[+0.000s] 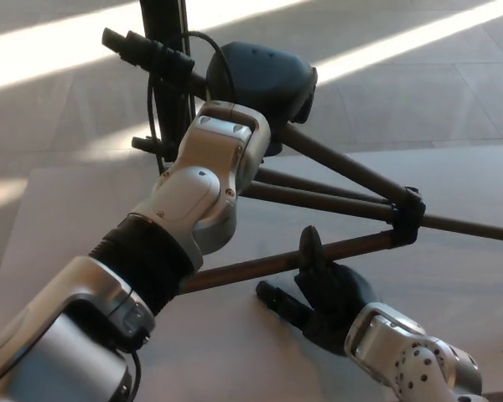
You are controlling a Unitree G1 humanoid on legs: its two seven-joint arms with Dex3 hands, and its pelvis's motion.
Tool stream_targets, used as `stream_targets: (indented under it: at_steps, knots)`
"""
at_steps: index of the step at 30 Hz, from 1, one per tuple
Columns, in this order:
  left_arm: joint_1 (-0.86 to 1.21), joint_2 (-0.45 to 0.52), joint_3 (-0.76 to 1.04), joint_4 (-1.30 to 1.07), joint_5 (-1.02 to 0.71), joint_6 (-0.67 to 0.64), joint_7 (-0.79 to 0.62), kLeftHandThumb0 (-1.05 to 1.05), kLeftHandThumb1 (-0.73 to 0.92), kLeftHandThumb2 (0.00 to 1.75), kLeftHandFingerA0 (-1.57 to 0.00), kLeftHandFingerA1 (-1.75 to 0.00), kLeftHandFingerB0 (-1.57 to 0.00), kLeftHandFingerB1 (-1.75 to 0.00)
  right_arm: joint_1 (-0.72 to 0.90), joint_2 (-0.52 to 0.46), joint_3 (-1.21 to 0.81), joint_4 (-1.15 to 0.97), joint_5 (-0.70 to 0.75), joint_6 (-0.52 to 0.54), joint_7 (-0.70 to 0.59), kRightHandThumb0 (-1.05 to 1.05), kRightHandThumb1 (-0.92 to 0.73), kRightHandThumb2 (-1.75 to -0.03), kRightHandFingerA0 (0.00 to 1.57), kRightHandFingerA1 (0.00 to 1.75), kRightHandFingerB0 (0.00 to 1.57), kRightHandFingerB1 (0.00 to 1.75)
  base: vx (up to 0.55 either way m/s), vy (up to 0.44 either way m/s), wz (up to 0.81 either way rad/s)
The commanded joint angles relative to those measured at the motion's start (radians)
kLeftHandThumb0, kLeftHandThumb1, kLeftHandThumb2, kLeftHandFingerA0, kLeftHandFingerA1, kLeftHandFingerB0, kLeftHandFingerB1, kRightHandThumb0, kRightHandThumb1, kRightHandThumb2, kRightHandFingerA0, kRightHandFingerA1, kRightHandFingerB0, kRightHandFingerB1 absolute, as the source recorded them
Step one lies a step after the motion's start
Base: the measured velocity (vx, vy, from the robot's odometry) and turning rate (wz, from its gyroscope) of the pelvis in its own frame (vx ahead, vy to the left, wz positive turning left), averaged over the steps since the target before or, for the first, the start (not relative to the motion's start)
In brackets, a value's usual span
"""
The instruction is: Use both hands of the robot to pick up the tripod lying in the middle of the desk and make it stand upright on the desk
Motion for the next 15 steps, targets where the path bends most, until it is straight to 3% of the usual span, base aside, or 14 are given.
stream_targets:
  at_steps: [1, 4, 6, 7, 8, 10, 11, 12, 13, 14, 15]
  knots:
    - [0.029, -0.004, 0.025, -0.026, -0.006, 0.018, 0.042, -0.29, 0.78, 0.77, -0.77, -1.02, -0.73, -0.81, -0.08, -0.026, -0.031, 0.044, -0.057, -0.025, -0.012, -1.03, -0.55, -0.81, 0.0, 0.0, 0.0, 0.03, 0.0, 0.0, 0.0]
    - [0.038, -0.001, 0.025, -0.031, -0.004, 0.006, 0.042, -0.29, 0.76, 0.74, -0.79, -1.07, -0.74, -0.84, -0.1, -0.038, -0.03, 0.052, -0.084, -0.037, -0.006, -1.0, -0.55, -0.84, 0.0, 0.0, 0.0, 0.04, 0.0, 0.0, 0.0]
    - [0.046, -0.007, 0.031, -0.031, -0.009, 0.01, 0.043, -0.27, 0.71, 0.72, -0.8, -1.08, -0.74, -0.82, -0.118, -0.049, -0.033, 0.059, -0.105, -0.051, -0.008, -0.88, -0.62, -0.78, 0.0, 0.0, 0.0, 0.0, 0.0, 0.0, 0.0]
    - [0.047, -0.006, 0.03, -0.033, -0.006, 0.01, 0.04, -0.27, 0.69, 0.68, -0.79, -1.09, -0.75, -0.81, -0.122, -0.048, -0.038, 0.062, -0.109, -0.053, -0.015, -0.84, -0.71, -0.62, 0.0, 0.0, 0.0, 0.0, 0.0, 0.0, 0.0]
    - [0.051, -0.005, 0.015, -0.034, 0.011, 0.018, 0.034, -0.3, 0.67, 0.63, -0.81, -1.34, -0.76, -0.83, -0.134, -0.047, -0.054, 0.065, -0.116, -0.059, -0.048, -0.66, -0.76, -0.63, 0.0, 0.0, 0.0, 0.0, 0.0, 0.0, 0.0]
    - [0.056, -0.004, -0.003, -0.033, 0.031, 0.03, 0.032, -0.3, 0.67, 0.63, -0.81, -1.34, -0.76, -0.83, -0.146, -0.041, -0.074, 0.066, -0.125, -0.062, -0.081, -0.66, -0.76, -0.63, 0.0, 0.0, 0.0, 0.0, 0.0, 0.0, 0.0]
    - [0.061, -0.007, -0.003, -0.033, 0.029, 0.032, 0.039, -0.31, 0.68, 0.62, -0.83, -1.49, -0.77, -0.95, -0.148, -0.037, -0.088, 0.063, -0.124, -0.066, -0.09, -0.62, -0.77, -0.67, 0.0, 0.06, 0.0, 0.0, 0.0, 0.0, 0.0]
    - [0.067, -0.005, -0.011, -0.038, 0.036, 0.034, 0.038, -0.29, 0.66, 0.62, -0.82, -1.53, -0.77, -0.96, -0.147, -0.005, -0.145, 0.056, -0.091, -0.113, -0.133, -0.5, -0.71, -0.94, 0.28, 0.67, 0.0, 0.11, 0.0, 0.0, 0.0]
    - [0.069, -0.003, -0.015, -0.04, 0.039, 0.035, 0.036, -0.29, 0.66, 0.62, -0.82, -1.53, -0.77, -0.96, -0.147, 0.011, -0.172, 0.054, -0.083, -0.131, -0.149, -0.5, -0.71, -0.94, 0.28, 0.67, 0.0, 0.11, 0.0, 0.0, 0.0]
    - [0.069, -0.005, -0.01, -0.035, 0.031, 0.025, 0.048, -0.29, 0.65, 0.62, -0.81, -1.53, -0.77, -0.99, -0.155, 0.042, -0.214, 0.066, -0.094, -0.208, -0.228, -0.3, -0.9, -0.66, 0.61, 0.91, 0.34, 0.47, 0.0, 0.0, 0.0]
    - [0.069, -0.005, -0.011, -0.035, 0.031, 0.025, 0.048, -0.29, 0.65, 0.62, -0.81, -1.53, -0.77, -0.99, -0.157, 0.044, -0.218, 0.067, -0.098, -0.208, -0.228, -0.3, -0.9, -0.66, 0.61, 0.91, 0.34, 0.47, 0.0, 0.0, 0.0]
